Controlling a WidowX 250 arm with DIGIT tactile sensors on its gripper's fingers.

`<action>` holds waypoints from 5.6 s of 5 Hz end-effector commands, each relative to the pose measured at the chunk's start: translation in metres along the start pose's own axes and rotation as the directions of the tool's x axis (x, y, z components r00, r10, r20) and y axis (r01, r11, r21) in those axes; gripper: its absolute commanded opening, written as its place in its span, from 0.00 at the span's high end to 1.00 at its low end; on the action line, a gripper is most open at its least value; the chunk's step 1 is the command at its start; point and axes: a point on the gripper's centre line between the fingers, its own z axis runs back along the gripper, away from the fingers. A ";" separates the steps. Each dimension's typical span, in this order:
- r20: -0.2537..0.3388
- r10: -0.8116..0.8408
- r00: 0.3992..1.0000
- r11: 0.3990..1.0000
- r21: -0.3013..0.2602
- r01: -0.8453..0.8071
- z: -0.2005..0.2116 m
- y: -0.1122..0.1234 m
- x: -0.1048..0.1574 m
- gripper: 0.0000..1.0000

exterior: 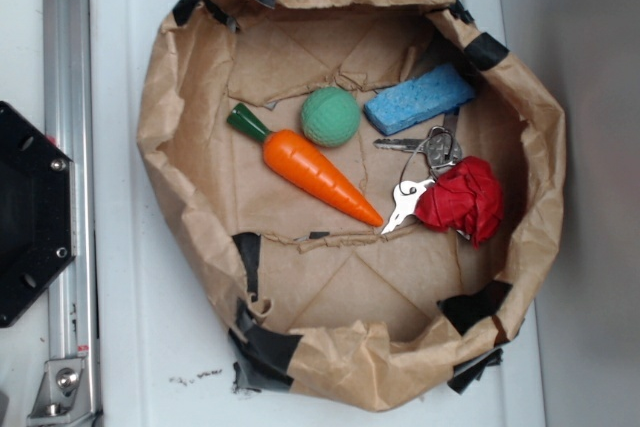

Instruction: Grab the blue sponge.

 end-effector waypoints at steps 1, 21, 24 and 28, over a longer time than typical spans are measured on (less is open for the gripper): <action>0.000 0.000 1.000 1.000 0.000 0.000 0.000 0.000 0.000 0.00; 0.157 0.287 0.945 0.945 0.117 -0.307 -0.156 0.090 0.120 0.00; 0.133 0.038 0.990 0.994 0.093 -0.050 -0.182 0.090 0.162 0.00; 0.012 -0.164 0.986 0.983 0.087 0.163 -0.224 0.087 0.170 0.00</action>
